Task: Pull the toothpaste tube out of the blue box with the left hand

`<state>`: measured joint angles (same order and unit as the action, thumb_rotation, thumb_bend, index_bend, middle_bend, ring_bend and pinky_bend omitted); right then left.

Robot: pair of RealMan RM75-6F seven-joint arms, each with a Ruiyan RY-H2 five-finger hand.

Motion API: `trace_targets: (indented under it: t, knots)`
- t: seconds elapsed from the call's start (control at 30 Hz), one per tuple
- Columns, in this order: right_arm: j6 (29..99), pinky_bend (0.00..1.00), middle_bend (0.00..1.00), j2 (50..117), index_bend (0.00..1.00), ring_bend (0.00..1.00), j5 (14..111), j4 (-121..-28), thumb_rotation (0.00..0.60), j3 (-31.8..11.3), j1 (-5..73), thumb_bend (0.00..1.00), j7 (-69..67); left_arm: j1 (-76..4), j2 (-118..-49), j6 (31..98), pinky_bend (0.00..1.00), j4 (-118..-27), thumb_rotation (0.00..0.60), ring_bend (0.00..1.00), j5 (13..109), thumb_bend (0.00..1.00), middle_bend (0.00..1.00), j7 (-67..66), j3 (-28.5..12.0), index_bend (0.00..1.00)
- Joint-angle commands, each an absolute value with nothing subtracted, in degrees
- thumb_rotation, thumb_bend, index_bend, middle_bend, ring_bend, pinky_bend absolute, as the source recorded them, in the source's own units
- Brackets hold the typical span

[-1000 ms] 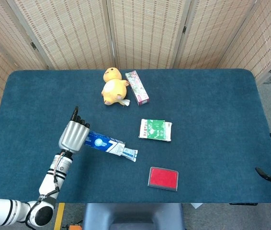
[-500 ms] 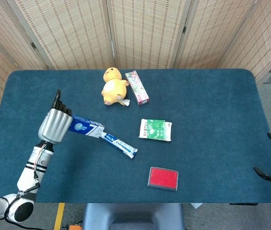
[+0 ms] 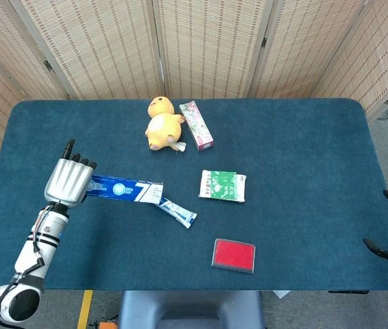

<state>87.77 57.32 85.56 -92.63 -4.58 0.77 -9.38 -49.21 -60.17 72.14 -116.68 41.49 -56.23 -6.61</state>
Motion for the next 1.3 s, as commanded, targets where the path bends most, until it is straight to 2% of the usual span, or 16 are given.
trace_targets:
  t: [0.03, 0.23, 0.4, 0.43, 0.47, 0.53, 0.6, 0.73, 0.87, 1.03, 1.3]
  knots:
    - [87.8, 0.0, 0.0, 57.3, 0.0, 0.0, 85.5, -92.6, 0.6, -4.6, 0.8, 0.2, -9.4, -47.7, -58.7, 65.0, 0.08, -115.8, 0.6, 0.32, 37.1, 0.18, 0.52, -46.8, -8.6, 0.5]
    - [87.9, 0.0, 0.0, 57.5, 0.0, 0.0, 85.8, -92.7, 0.6, -4.5, 0.8, 0.2, -8.9, -44.6, -65.1, 60.2, 0.09, -108.1, 0.6, 0.32, 41.9, 0.18, 0.52, -36.8, -5.9, 0.5]
    - [87.8, 0.0, 0.0, 57.4, 0.0, 0.0, 85.5, -92.8, 0.6, -4.6, 0.8, 0.2, -8.9, -43.2, -71.7, 59.4, 0.1, -101.2, 0.6, 0.31, 46.0, 0.18, 0.51, -33.7, -3.8, 0.47]
    - [87.8, 0.0, 0.0, 57.4, 0.0, 0.0, 85.6, -92.8, 0.6, -4.6, 0.8, 0.2, -8.9, -43.1, -72.3, 59.0, 0.1, -100.7, 0.6, 0.29, 45.4, 0.17, 0.46, -33.7, -3.5, 0.42]
    - [87.9, 0.0, 0.0, 57.4, 0.0, 0.0, 85.7, -92.7, 0.6, -4.6, 0.8, 0.2, -9.0, -43.3, -72.7, 58.4, 0.09, -100.4, 0.6, 0.25, 44.2, 0.17, 0.38, -34.0, -3.3, 0.34]
    - [87.9, 0.0, 0.0, 57.5, 0.0, 0.0, 85.7, -92.7, 0.6, -4.5, 0.8, 0.2, -8.9, -44.1, -73.3, 56.6, 0.07, -100.4, 0.6, 0.12, 40.1, 0.16, 0.13, -35.6, -2.7, 0.11]
    - [87.7, 0.0, 0.0, 57.5, 0.0, 0.0, 85.7, -92.7, 0.6, -4.5, 0.9, 0.2, -8.6, -44.8, -74.3, 56.5, 0.04, -100.1, 0.6, 0.02, 38.3, 0.14, 0.01, -36.7, -2.6, 0.0]
    - [87.7, 0.0, 0.0, 57.6, 0.0, 0.0, 85.7, -92.9, 0.6, -4.5, 0.9, 0.2, -8.2, -44.2, -75.5, 58.1, 0.0, -99.8, 0.6, 0.0, 40.3, 0.14, 0.0, -35.4, -2.7, 0.0]
    - [87.2, 0.0, 0.0, 57.7, 0.0, 0.0, 85.4, -93.0, 0.6, -4.5, 1.1, 0.2, -7.3, -42.6, -73.7, 59.5, 0.0, -101.7, 0.6, 0.0, 44.4, 0.14, 0.0, -32.9, -2.4, 0.0]
    - [86.6, 0.0, 0.0, 58.1, 0.0, 0.0, 85.4, -93.2, 0.6, -4.4, 1.5, 0.2, -5.5, -37.4, -69.1, 64.0, 0.0, -103.9, 0.6, 0.0, 55.9, 0.14, 0.0, -26.4, 0.3, 0.0]
    - [84.3, 0.0, 0.0, 59.9, 0.0, 0.0, 84.4, -94.5, 0.6, -4.2, 2.8, 0.2, 1.2, -26.2, -68.4, 75.3, 0.0, -94.6, 0.6, 0.0, 75.0, 0.15, 0.0, -12.6, 6.5, 0.0]
